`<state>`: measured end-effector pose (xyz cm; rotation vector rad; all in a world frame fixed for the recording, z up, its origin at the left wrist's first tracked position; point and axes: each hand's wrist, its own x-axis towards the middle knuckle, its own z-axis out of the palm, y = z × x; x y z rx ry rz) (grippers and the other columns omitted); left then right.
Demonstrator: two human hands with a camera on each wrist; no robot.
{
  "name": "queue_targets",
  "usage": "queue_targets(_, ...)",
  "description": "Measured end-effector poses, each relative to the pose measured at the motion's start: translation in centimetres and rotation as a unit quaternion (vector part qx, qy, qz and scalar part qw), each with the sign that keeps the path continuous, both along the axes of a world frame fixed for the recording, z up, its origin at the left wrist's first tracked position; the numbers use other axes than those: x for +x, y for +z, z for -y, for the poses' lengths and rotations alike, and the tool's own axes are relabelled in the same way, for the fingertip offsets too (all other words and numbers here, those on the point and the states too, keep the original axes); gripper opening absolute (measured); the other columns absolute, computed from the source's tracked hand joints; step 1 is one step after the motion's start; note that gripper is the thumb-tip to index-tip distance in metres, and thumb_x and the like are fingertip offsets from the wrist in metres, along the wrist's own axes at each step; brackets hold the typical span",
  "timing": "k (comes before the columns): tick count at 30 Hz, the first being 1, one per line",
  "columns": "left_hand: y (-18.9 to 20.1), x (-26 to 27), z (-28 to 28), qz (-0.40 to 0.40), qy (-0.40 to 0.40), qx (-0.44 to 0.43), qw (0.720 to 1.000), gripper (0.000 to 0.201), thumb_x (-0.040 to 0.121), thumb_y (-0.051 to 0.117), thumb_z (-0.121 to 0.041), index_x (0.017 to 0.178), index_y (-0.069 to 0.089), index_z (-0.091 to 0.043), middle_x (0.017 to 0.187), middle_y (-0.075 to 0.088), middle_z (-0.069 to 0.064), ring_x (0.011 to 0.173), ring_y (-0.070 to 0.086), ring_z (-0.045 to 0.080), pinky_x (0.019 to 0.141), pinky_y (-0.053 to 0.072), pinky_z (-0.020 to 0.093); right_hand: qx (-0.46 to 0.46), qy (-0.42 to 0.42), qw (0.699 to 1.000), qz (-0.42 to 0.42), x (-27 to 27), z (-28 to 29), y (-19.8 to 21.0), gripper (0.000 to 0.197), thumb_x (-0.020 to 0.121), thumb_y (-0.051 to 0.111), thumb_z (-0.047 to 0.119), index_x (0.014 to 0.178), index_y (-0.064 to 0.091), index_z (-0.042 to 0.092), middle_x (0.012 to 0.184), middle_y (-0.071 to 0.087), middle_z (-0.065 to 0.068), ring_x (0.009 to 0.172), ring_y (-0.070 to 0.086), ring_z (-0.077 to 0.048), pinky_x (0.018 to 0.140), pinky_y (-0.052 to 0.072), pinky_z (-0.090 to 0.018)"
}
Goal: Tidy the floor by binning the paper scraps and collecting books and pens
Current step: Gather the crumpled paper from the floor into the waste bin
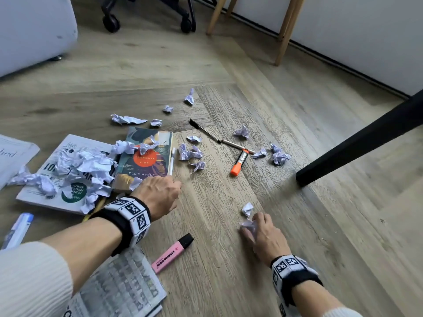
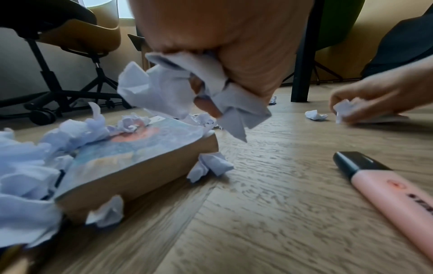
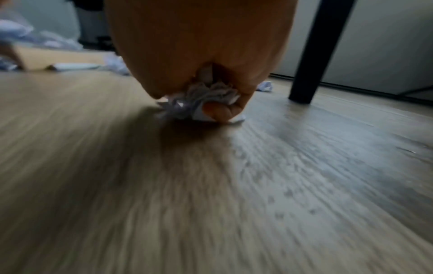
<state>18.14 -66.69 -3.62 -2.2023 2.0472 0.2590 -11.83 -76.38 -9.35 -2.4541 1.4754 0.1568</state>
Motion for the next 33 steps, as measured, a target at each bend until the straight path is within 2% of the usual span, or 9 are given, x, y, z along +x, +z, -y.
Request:
queue_targets(4,0.6,0.3,-1.4,0.017,-0.002,0.0,1.0,0.021,0.095,0.043,-0.032,0.1,0.054,-0.014,0.099,0.059,0.005,0.087,0.062,0.023,0.07,0.043,0.031,0.006,0.008,1.0,-0.029,0.3,-0.8,-1.1,0.035,0.1,0.038,0.04,0.124,0.043,0.015,0.11,0.056,-0.006,0.094,0.061,-0.028,0.077,0.049,-0.038)
queue_targets(8,1.0,0.9,-2.3,0.042,0.014,-0.001,0.999,0.018,0.095,0.045,-0.032,0.1,0.052,-0.016,0.097,0.058,0.003,0.078,0.056,0.021,0.065,0.035,0.029,0.029,-0.093,0.989,0.112,0.8,0.2,-0.2,0.004,0.097,0.044,0.021,0.096,0.047,0.017,0.081,0.064,0.001,0.089,0.061,-0.033,0.072,0.045,-0.038)
queue_targets(12,1.3,1.7,-3.2,0.042,0.03,-0.005,0.999,0.013,0.096,0.042,-0.029,0.087,0.044,-0.021,0.086,0.051,0.001,0.068,0.044,0.016,0.064,0.035,0.027,0.037,-0.17,0.976,0.13,2.8,2.6,0.4,0.032,0.099,0.044,0.028,0.129,0.043,0.017,0.118,0.056,-0.016,0.109,0.056,-0.035,0.088,0.042,-0.041)
queue_targets(16,1.9,2.4,-4.1,0.039,0.05,0.001,0.998,0.012,0.094,0.042,-0.028,0.087,0.046,-0.019,0.086,0.052,0.001,0.072,0.048,0.017,0.067,0.036,0.027,0.077,-0.036,0.995,0.054,5.4,2.3,0.2,0.024,0.097,0.047,0.032,0.114,0.047,0.015,0.107,0.043,-0.008,0.098,0.055,-0.032,0.078,0.037,-0.031)
queue_targets(21,3.6,3.7,-5.7,0.03,0.1,0.011,0.995,0.011,0.089,0.044,-0.023,0.091,0.053,-0.015,0.092,0.058,0.005,0.073,0.048,0.02,0.07,0.044,0.031,0.134,0.104,0.981,0.093,9.2,0.6,0.6,0.004,0.086,0.045,0.018,0.084,0.045,0.021,0.083,0.069,0.006,0.082,0.062,-0.018,0.074,0.049,-0.035)
queue_targets(23,4.7,4.3,-6.5,0.024,0.12,0.012,0.992,0.013,0.088,0.047,-0.023,0.094,0.055,-0.014,0.094,0.06,0.006,0.076,0.053,0.022,0.068,0.044,0.031,0.132,0.153,0.972,0.124,11.6,-0.7,1.9,0.008,0.092,0.045,0.016,0.087,0.044,0.021,0.083,0.071,0.01,0.072,0.06,-0.003,0.065,0.046,-0.021)
queue_targets(26,7.1,5.5,-8.5,0.011,0.158,-0.015,0.987,0.008,0.087,0.049,-0.024,0.085,0.05,-0.016,0.092,0.061,0.007,0.074,0.052,0.021,0.065,0.04,0.029,0.127,0.227,0.947,0.189,16.9,-3.6,5.8,0.009,0.095,0.052,0.014,0.091,0.046,0.02,0.066,0.063,0.019,0.065,0.054,0.014,0.057,0.036,-0.009)
queue_targets(31,12.0,8.3,-15.4,0.065,0.216,-0.063,0.972,0.018,0.087,0.047,-0.026,0.097,0.057,-0.016,0.097,0.06,0.006,0.088,0.06,0.028,0.064,0.032,0.028,0.14,0.374,0.874,0.276,27.0,-9.7,11.5,0.018,0.09,0.063,0.012,0.086,0.045,0.01,0.067,0.049,0.014,0.063,0.039,-0.006,0.059,0.026,-0.023)
queue_targets(33,13.7,9.5,-19.8,0.071,0.258,-0.071,0.961,0.017,0.085,0.048,-0.027,0.095,0.056,-0.017,0.097,0.06,0.005,0.087,0.06,0.029,0.064,0.032,0.029,0.165,0.414,0.848,0.286,30.6,-13.2,12.9,0.023,0.09,0.062,0.011,0.084,0.041,0.016,0.06,0.049,0.02,0.061,0.045,0.002,0.058,0.03,-0.02)
